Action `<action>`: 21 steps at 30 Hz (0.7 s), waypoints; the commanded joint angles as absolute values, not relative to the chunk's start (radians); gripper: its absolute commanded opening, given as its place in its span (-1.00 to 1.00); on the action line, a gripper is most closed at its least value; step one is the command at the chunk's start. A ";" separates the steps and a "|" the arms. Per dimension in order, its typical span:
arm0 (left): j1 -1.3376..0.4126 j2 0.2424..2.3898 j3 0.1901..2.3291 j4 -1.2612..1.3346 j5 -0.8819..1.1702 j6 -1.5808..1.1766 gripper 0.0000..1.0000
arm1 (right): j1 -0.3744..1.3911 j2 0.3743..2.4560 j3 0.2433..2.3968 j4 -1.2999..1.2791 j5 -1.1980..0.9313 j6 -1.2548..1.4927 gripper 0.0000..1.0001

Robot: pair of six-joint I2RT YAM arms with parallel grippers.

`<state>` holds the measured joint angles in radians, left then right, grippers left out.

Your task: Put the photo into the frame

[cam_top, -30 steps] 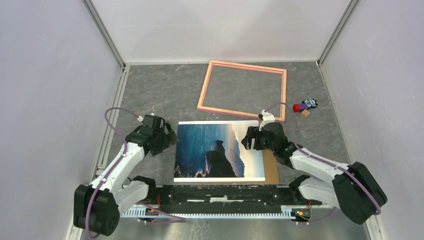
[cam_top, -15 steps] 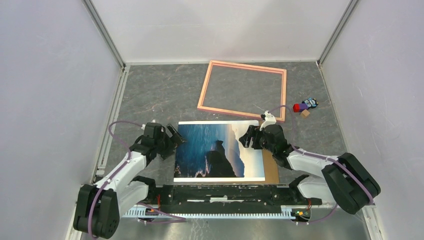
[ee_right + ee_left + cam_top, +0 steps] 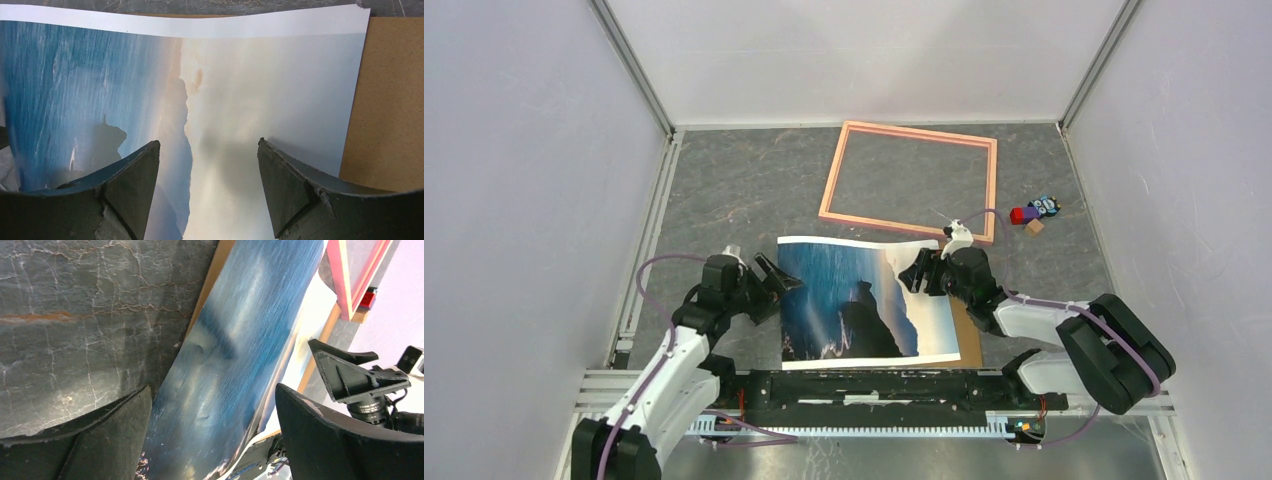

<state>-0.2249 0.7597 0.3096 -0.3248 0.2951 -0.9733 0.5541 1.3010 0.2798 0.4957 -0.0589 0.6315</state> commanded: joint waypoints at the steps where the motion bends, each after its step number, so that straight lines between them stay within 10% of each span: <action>1: -0.223 0.701 0.364 -0.379 0.335 -1.005 0.94 | 0.553 1.344 0.267 0.420 -0.086 0.629 0.55; 21: -0.224 0.621 0.477 -0.488 0.402 -0.989 0.80 | 0.554 1.383 0.282 0.426 -0.101 0.612 0.55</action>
